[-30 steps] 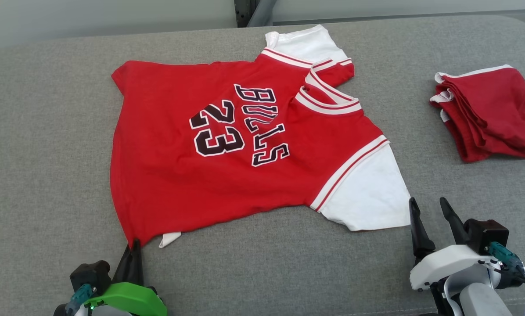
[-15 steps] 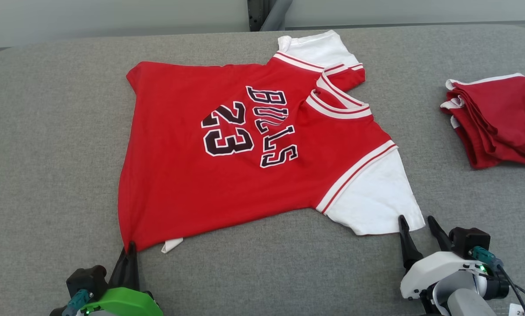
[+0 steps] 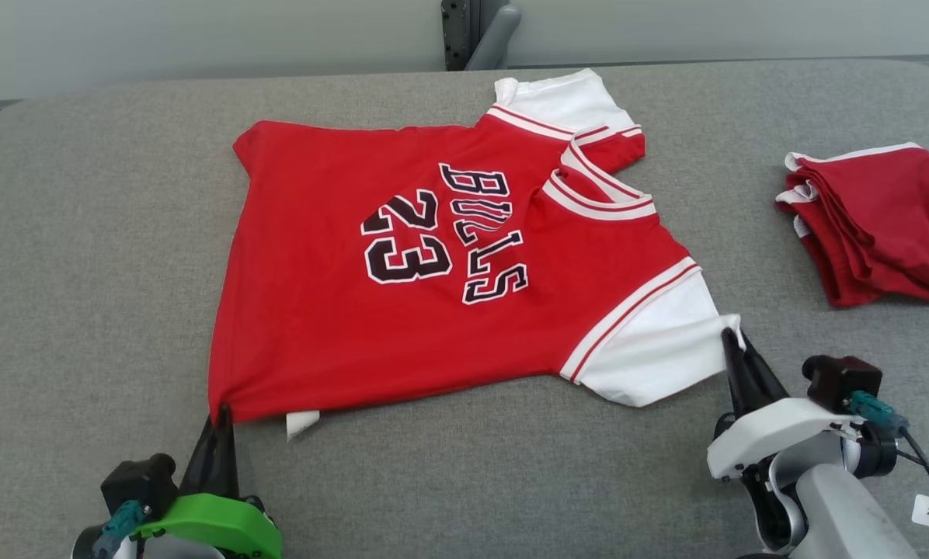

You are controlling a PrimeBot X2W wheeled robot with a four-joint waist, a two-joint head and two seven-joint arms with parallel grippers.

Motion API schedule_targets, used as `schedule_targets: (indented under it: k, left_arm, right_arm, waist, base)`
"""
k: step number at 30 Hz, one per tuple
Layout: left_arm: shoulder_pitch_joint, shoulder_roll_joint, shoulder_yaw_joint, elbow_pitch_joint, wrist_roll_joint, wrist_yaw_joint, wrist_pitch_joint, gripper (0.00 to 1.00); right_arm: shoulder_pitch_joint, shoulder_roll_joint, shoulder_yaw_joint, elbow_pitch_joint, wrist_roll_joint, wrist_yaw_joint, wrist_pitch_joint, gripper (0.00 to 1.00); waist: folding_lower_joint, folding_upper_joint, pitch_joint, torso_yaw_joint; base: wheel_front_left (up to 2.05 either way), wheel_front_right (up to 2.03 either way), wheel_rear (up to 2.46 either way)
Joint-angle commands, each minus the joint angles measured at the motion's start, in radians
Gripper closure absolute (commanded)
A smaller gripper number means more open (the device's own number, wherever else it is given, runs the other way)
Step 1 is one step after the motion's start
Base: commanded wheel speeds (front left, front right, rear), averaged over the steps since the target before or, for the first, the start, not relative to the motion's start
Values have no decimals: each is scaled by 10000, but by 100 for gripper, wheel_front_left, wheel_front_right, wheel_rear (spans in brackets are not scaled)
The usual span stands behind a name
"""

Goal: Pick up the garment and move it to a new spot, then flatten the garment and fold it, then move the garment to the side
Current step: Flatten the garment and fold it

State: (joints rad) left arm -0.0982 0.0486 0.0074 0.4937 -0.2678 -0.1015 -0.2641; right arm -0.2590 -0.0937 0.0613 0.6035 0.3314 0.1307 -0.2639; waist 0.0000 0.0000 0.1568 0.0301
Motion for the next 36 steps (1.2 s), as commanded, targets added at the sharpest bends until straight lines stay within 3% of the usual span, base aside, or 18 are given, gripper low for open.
schedule_targets:
  k: [1,14,21,27,32,36]
  left_arm:
    - [-154,42,146,-193,59,-39,4,100]
    - [-765,134,501,-1183,609,-281,4,100]
    - [-2448,944,-302,-847,597,-303,4,100]
    - [-5402,1876,-1388,-346,523,-301,4,100]
    - [-8919,2769,-1966,570,858,-299,60,100]
    - [-11901,3347,-2279,1337,1412,-296,262,100]
  right_arm:
    - [95,-129,-99,-480,212,-2,0,100]
    - [15,-379,-316,-3123,713,-2,-2,100]
    - [-1393,-852,403,-3192,809,-2,-2,100]
    - [-4137,-1620,915,-2950,950,-3,-2,100]
    - [-7813,-2431,1241,-2087,622,-6,35,100]
    - [-10967,-2780,794,-1062,23,-8,61,100]
  waist:
    - [0,0,-263,-71]
    - [0,0,-924,-461]
    - [0,0,325,-696]
    - [0,0,2351,-599]
    - [0,0,3876,-558]
    - [0,0,4727,-603]
  base:
    - [0,0,0]
    - [0,0,0]
    - [0,0,0]
    - [0,0,0]
    - [0,0,0]
    - [0,0,0]
